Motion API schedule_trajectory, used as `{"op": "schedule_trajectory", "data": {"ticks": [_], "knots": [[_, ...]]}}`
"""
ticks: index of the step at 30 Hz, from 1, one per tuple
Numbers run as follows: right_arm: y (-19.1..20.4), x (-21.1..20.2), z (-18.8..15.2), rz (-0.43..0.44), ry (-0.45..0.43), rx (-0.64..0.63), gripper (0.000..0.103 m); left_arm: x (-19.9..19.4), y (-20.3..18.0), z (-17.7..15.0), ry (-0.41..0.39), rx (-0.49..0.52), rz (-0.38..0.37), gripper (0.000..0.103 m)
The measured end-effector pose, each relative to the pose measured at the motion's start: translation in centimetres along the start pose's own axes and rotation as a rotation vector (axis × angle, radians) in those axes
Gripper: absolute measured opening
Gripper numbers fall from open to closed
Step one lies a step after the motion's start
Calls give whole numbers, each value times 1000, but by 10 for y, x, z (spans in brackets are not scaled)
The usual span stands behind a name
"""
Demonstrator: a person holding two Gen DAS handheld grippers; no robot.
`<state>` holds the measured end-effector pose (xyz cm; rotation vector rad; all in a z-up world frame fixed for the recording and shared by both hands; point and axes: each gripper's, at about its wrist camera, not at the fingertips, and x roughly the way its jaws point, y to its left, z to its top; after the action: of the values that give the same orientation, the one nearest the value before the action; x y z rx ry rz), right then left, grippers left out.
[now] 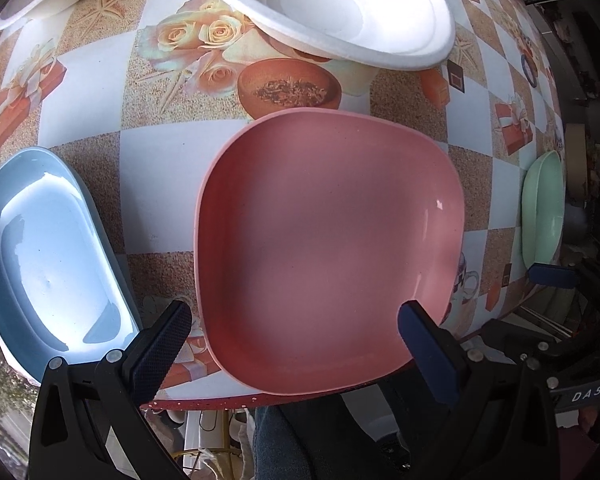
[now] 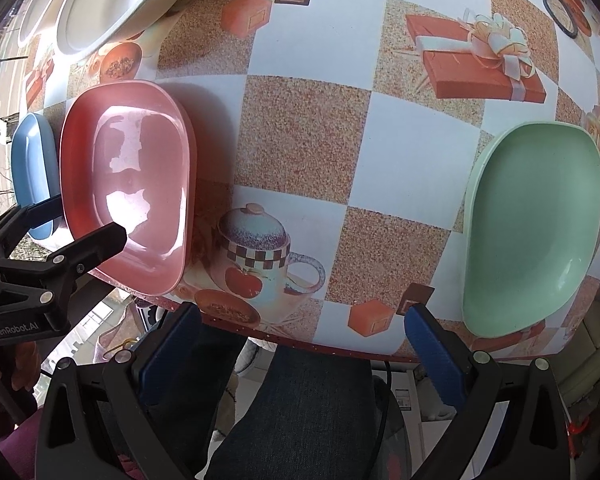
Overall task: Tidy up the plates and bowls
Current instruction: 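Close the right gripper on the pink plate's rim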
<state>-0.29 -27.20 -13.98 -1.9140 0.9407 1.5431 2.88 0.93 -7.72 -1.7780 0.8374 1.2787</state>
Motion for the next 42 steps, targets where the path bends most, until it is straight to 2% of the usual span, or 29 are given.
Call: {"op": "schedule_trajectory", "data": {"ticks": [5,9,13,21,26,32,35,37,42], "knots": [[6,2,9,9,-16,7,102,-9,7,1,-46,14,40,103],[12,7,16,25,-28,29,102,-7,7,3,-36,39,68,103],[16,14,24,-9,-37,40,102,4,2,8,-21,56,77,103],[3,24,32,-21,-28,80,102,23,-6,12,0,39,7,103],[-8,23,30,-9,-34,103,102,27,-15,10,-35,48,22,103],[5,21,31,-16,-53,52,102,26,17,7,-59,-9,49,103],[10,22,32,-6,-57,53,102,28,28,6,-57,2,91,103],[11,21,34,3,-66,61,102,30,34,6,-54,11,90,103],[24,22,42,-12,-86,57,102,33,21,6,-56,48,92,103]]}}
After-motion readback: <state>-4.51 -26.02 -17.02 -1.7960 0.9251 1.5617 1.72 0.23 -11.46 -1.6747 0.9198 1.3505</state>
